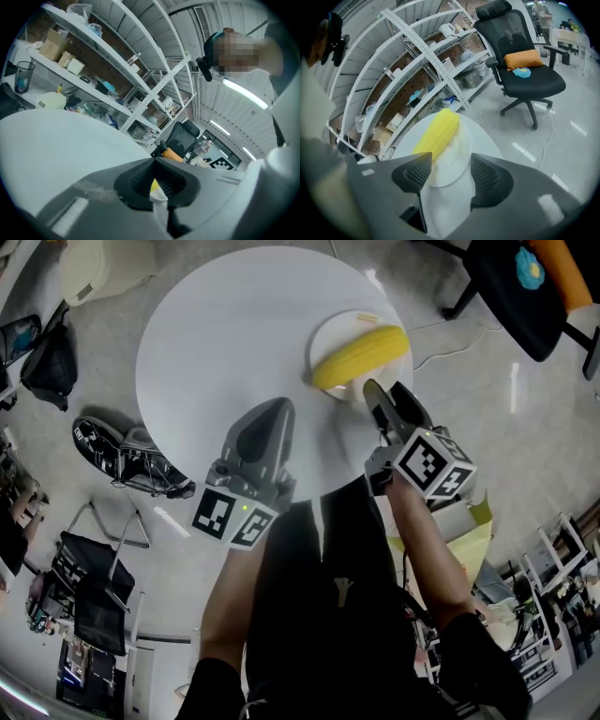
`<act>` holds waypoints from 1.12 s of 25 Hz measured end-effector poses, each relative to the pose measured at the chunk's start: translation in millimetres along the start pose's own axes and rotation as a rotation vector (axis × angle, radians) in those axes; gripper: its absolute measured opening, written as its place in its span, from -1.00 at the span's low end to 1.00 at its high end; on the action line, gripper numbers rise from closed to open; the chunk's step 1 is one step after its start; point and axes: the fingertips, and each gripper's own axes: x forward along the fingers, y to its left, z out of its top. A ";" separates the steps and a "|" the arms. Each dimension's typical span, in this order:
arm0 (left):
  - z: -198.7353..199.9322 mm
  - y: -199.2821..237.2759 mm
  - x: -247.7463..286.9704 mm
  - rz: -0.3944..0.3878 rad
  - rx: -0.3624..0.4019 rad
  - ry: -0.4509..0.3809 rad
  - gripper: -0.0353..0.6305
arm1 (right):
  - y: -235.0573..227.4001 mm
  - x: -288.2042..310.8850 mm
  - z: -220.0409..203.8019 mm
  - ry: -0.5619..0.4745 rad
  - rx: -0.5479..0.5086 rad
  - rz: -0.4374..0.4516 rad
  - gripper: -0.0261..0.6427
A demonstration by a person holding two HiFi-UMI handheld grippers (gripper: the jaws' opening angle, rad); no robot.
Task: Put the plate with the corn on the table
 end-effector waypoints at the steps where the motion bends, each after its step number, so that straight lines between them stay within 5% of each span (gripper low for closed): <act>1: -0.4 0.2 0.0 0.000 -0.003 -0.001 -0.88 | -0.2 0.0 0.1 0.000 0.001 0.001 -0.13; 28: -3.2 -9.5 -18.8 -0.025 0.009 -0.012 -0.88 | -3.3 -14.5 -12.2 -0.042 0.028 -0.013 -0.24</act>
